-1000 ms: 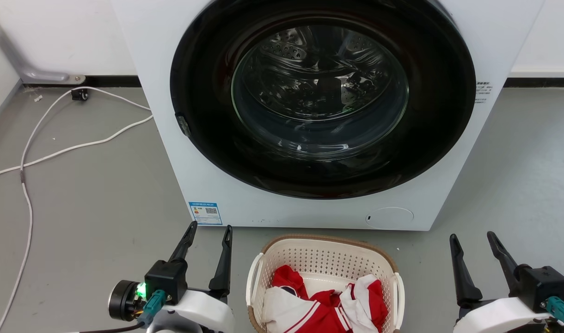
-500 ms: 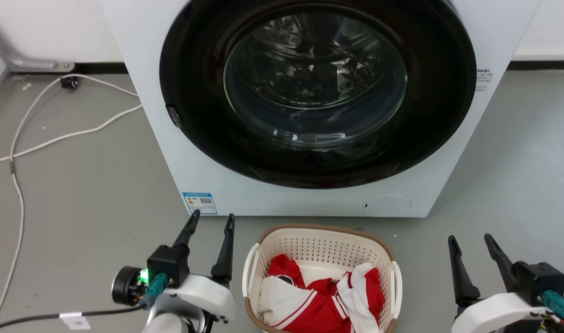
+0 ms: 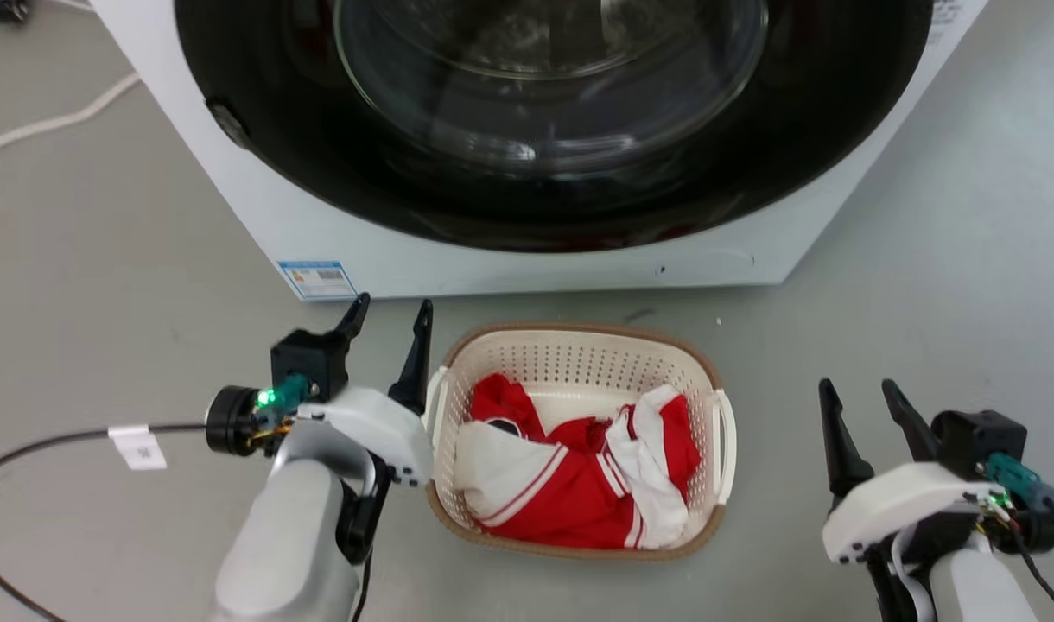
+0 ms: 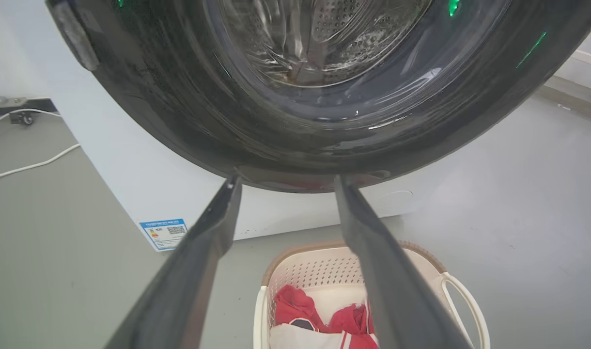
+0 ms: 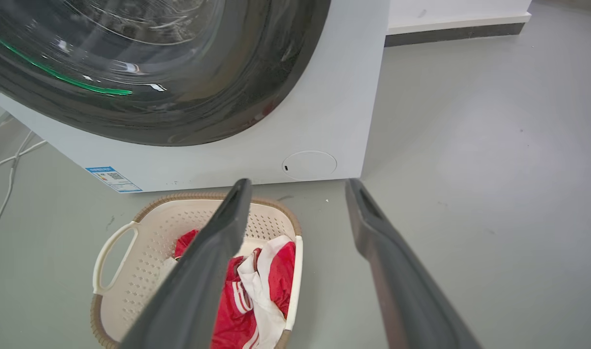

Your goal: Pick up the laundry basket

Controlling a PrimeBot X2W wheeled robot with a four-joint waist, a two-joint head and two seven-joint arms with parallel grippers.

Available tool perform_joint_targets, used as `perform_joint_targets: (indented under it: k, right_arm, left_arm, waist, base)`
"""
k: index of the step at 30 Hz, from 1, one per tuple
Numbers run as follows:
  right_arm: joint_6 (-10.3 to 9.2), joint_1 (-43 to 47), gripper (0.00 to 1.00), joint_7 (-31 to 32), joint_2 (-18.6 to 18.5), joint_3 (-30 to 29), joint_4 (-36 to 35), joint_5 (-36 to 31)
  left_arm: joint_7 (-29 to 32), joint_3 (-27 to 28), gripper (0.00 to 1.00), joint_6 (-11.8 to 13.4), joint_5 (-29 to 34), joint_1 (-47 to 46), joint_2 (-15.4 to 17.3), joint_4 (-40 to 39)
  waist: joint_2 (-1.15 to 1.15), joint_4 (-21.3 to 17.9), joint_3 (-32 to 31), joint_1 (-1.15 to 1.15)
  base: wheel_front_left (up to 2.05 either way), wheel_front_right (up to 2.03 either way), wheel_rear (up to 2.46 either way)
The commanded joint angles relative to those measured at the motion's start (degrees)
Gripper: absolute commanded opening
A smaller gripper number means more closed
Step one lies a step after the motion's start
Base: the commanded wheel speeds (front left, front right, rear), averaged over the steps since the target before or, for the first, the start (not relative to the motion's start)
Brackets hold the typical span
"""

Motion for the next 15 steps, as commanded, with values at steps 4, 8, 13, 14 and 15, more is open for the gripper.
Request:
perform_joint_targets:
  k: [4, 8, 13, 14, 15]
  right_arm:
    - [-0.01, -6.4, 1.0, -1.2, 0.0, 1.2, 6.6, 1.0]
    - [-0.01, -11.1, 1.0, -2.1, 0.0, 3.0, 12.3, 2.2]
    - [-0.01, -16.7, 1.0, -3.7, 0.0, 5.6, 20.1, 4.1]
    - [-0.01, -17.8, 1.0, -4.1, 0.0, 6.3, 21.7, 4.5]
    - [-0.01, -18.9, 1.0, -4.5, 0.0, 6.9, 23.1, 5.1]
  left_arm:
    - [2.7, -0.4, 1.0, -1.0, -2.5, -5.8, 1.1, 5.8]
    - [5.3, -1.3, 1.0, -1.3, -4.6, -9.8, 2.6, 11.0]
    - [8.9, -3.9, 1.0, -1.4, -7.7, -13.8, 4.4, 16.5]
    - [9.4, -4.7, 1.0, -1.4, -8.6, -14.5, 4.9, 17.4]
    - [9.8, -5.5, 1.0, -1.4, -9.5, -15.2, 5.4, 18.0]
  waist:
    - [0.0, -2.6, 8.3, -0.01]
    - [0.0, -3.8, 12.3, -0.01]
    - [0.0, -4.9, 16.9, -0.01]
    - [0.0, -5.1, 17.7, -0.01]
    - [0.0, -5.4, 18.5, -0.01]
  base:
    - [0.0, 0.0, 0.0]
    - [0.0, 0.0, 0.0]
    - [0.0, 0.0, 0.0]
    - [0.0, 0.0, 0.0]
    - [0.0, 0.0, 0.0]
